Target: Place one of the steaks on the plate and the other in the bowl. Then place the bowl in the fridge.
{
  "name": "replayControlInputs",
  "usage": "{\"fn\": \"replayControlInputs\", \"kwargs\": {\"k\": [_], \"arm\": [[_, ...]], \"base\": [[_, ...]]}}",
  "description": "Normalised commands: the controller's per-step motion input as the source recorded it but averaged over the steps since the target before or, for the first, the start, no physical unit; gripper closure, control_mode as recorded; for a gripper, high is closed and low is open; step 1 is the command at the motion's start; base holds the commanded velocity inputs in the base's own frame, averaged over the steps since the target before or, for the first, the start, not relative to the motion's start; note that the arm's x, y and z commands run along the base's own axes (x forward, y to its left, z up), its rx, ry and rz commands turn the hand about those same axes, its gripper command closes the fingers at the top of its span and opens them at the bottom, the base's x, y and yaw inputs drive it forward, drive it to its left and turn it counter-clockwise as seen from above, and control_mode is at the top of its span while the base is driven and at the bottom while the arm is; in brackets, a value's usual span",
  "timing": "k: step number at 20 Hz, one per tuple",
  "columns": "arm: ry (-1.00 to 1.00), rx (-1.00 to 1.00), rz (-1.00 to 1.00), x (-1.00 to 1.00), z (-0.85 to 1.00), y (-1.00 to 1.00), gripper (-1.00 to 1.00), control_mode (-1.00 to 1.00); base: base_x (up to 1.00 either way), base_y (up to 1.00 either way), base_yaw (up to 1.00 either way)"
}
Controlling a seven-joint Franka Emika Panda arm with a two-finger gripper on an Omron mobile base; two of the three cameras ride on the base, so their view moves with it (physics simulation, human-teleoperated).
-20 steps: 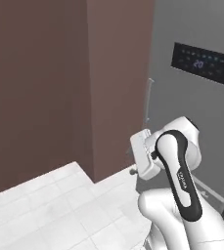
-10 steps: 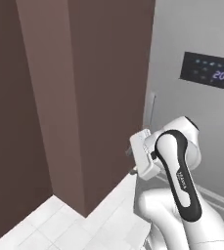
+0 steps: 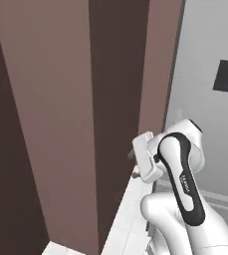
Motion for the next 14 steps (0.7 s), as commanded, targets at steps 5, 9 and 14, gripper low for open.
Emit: {"fn": "replayControlInputs", "kwargs": {"k": [5, 9, 14], "arm": [[0.00, 0.00, 0.00, 0.00, 0.00, 0.00, -1.00, 1.00], [0.00, 0.00, 0.00, 0.00, 0.00, 0.00, -1.00, 1.00], [0.00, 0.00, 0.00, 0.00, 0.00, 0.00, -1.00, 1.00]], "base": [[0.08, 0.68, -0.43], [-0.13, -0.19, -0.40], [-0.21, -0.20, -0.42]]}}
